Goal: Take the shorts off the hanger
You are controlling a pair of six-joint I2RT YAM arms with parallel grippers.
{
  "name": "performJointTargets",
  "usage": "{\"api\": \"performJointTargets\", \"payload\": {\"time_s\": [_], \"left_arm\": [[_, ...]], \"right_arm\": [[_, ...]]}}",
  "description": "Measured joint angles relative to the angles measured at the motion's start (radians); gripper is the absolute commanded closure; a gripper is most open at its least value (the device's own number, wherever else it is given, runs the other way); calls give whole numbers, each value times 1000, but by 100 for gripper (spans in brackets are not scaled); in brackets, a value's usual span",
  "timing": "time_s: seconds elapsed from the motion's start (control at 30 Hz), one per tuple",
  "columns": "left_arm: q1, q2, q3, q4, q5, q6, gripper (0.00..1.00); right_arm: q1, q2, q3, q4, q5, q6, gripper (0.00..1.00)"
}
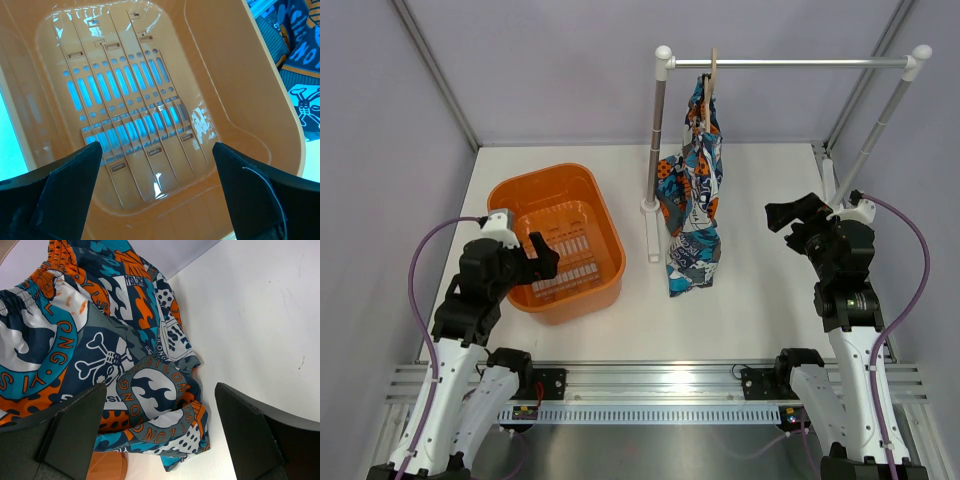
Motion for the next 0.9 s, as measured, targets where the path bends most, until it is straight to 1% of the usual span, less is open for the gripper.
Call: {"api": "performJointTargets", "payload": {"time_s": [0.43,0.57,0.7,0.9], "left_arm": [[-6,-6,0,7,3,0,1],[-10,-6,0,8,3,0,1],[-10,-6,0,8,8,0,1],[-11,-6,0,8,13,0,1]], "right_arm": [[0,0,0,-4,3,-1,1],[0,36,43,-51,20,-15,0],[0,135,183,-112,24,-50,1],[0,335,505,-122,-10,-85,1]]}}
